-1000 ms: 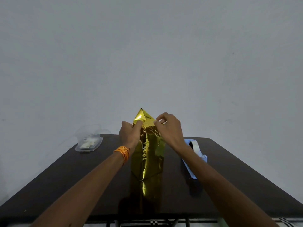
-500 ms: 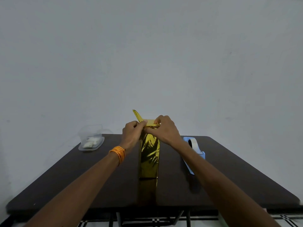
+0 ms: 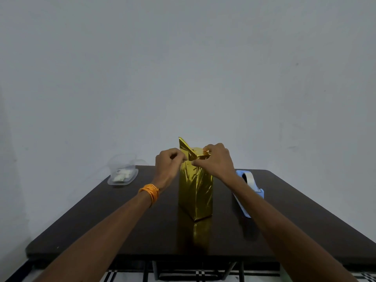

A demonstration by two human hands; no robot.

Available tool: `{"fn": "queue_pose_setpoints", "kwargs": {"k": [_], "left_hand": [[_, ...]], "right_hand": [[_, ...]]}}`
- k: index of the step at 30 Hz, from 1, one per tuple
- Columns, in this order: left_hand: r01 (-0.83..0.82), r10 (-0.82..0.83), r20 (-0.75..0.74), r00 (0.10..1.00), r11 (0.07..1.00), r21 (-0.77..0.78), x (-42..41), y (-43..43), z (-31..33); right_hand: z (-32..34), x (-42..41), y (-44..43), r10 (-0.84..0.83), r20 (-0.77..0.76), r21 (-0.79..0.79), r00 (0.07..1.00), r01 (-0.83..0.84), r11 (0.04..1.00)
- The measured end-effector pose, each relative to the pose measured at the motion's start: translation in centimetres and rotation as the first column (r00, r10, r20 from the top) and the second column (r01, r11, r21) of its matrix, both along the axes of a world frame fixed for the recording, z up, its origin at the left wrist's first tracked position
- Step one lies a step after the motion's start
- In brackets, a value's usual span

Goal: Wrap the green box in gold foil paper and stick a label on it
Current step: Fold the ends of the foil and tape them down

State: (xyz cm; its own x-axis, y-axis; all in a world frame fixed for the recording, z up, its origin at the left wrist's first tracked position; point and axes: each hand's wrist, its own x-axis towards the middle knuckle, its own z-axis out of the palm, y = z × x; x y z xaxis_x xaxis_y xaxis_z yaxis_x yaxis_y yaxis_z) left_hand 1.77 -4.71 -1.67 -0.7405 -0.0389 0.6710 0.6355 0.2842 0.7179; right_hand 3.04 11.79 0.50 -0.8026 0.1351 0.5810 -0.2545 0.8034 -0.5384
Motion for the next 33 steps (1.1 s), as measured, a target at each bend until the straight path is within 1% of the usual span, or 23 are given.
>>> {"fn": "queue_pose_setpoints", "kwargs": {"k": [1, 3, 5, 6, 9, 12, 17, 22, 26, 29, 33], "left_hand": [[-0.039, 0.040, -0.013, 0.999, 0.999, 0.028, -0.4, -0.2, -0.1], [-0.064, 0.062, 0.023, 0.998, 0.995, 0.074, -1.1, -0.9, -0.1], [-0.012, 0.008, 0.103, 0.995, 0.999, 0.044, -2.2, -1.4, -0.2], [0.036, -0.037, 0.132, 0.991, 0.999, 0.009, -2.9, -1.7, -0.2], [0.211, -0.192, 0.215, 0.958, 0.975, -0.066, -3.9, -2.1, -0.2], [0.277, -0.247, 0.217, 0.944, 0.954, -0.117, -4.3, -2.1, -0.1], [0.205, -0.195, 0.145, 0.970, 0.977, -0.057, -4.5, -2.0, 0.2], [0.198, -0.197, 0.116, 0.973, 0.980, 0.002, -4.7, -1.8, 0.1], [0.200, -0.219, 0.130, 0.967, 0.969, 0.143, -4.9, -1.8, 0.8], [0.218, -0.240, 0.099, 0.966, 0.957, 0.191, -4.8, -1.4, 1.7], [0.163, -0.188, 0.082, 0.979, 0.956, 0.242, -4.8, -0.9, 2.0]], "right_hand": [[0.1, 0.0, 0.5, 0.044, 0.006, -0.046, 0.999, -0.044, 0.998], [0.2, 0.0, 1.7, 0.168, 0.027, -0.198, 0.985, -0.159, 0.967], [-0.1, -0.2, 2.8, 0.278, 0.044, -0.348, 0.960, -0.246, 0.905], [-0.2, -0.4, 3.2, 0.313, 0.048, -0.385, 0.949, -0.272, 0.882], [-0.3, -1.5, 3.8, 0.400, 0.064, -0.400, 0.914, -0.344, 0.850], [-0.1, -2.1, 4.2, 0.478, 0.074, -0.440, 0.875, -0.401, 0.803], [-0.1, -3.1, 4.4, 0.571, 0.066, -0.509, 0.818, -0.465, 0.724], [-0.3, -4.1, 3.9, 0.620, 0.039, -0.543, 0.784, -0.504, 0.671], [-0.4, -4.4, 3.6, 0.619, 0.032, -0.521, 0.785, -0.515, 0.680], [-0.2, -4.3, 3.6, 0.620, 0.033, -0.512, 0.784, -0.519, 0.684], [-0.3, -4.1, 3.3, 0.616, 0.025, -0.497, 0.787, -0.525, 0.691]]}}
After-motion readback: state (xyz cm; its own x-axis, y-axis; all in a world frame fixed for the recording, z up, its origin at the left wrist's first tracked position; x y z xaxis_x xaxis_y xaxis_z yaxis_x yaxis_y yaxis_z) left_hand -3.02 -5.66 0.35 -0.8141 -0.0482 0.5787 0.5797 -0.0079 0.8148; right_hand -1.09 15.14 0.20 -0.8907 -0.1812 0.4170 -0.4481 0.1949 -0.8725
